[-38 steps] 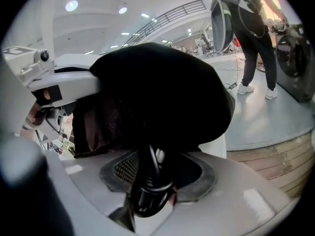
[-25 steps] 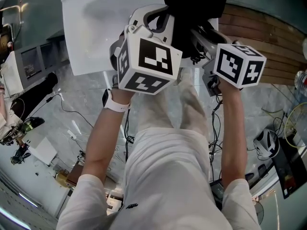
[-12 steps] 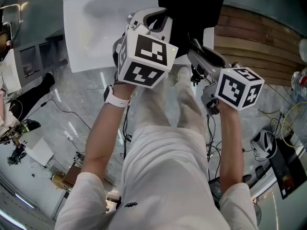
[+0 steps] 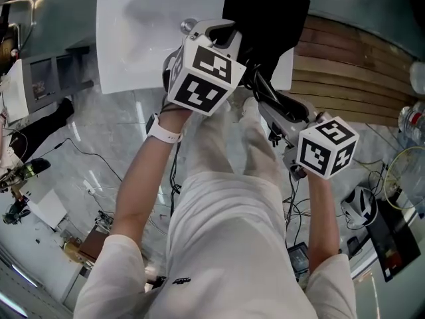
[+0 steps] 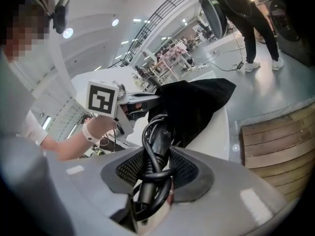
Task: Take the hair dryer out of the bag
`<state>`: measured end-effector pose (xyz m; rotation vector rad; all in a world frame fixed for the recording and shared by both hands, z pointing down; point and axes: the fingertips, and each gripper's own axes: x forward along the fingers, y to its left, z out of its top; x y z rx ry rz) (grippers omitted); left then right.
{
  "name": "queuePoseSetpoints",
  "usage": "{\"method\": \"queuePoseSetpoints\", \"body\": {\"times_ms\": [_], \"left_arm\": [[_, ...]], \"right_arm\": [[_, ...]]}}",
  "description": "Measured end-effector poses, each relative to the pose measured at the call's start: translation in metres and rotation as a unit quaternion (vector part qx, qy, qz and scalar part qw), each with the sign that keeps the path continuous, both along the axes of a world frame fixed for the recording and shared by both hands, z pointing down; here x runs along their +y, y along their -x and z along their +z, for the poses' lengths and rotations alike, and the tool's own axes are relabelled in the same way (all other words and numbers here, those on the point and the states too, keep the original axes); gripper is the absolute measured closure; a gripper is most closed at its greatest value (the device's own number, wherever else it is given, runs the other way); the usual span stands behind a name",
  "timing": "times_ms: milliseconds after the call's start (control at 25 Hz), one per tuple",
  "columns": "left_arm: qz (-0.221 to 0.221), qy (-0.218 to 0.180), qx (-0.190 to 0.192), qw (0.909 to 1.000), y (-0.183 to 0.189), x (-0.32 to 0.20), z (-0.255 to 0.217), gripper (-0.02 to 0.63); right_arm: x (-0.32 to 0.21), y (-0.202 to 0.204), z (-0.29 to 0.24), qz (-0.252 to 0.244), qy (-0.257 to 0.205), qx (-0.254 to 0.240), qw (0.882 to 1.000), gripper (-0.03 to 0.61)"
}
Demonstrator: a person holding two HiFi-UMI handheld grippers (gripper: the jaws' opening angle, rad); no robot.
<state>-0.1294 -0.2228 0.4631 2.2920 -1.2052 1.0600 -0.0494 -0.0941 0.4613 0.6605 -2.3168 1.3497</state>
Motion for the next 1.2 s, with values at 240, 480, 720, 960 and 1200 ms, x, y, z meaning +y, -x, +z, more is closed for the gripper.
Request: {"method": "queuePoseSetpoints", "body": {"times_ms": [240,480,720,960,1200], "left_arm": [[-0.026,0.031,0.038,0.9985,0.000,0.006,-0.003,0.595],[-0.042,0.055,0.064,0.9956,-0.019,0.022,-0.007,0.564],[-0.064,0.074,0.111,0.9890,-0.019,0.035,-0.020,0.488],[-0.073,0.074,0.126,0.9866,-0.010,0.038,-0.034,0.451],[-0.103,0.046,0.150,0.9821,0.005,0.049,-0.065,0.451]], "right_arm": [[0.026,-0.006,-0.015,-0.022,0.004,-0.013,1.000,0.416],[0.049,-0.028,-0.031,-0.016,0.003,-0.011,1.000,0.417],[0.062,-0.040,-0.049,-0.014,-0.006,-0.008,1.000,0.419],[0.060,-0.039,-0.058,-0.014,-0.006,-0.016,1.000,0.420],[0.061,-0.040,-0.076,0.000,-0.012,-0.027,1.000,0.420]]}}
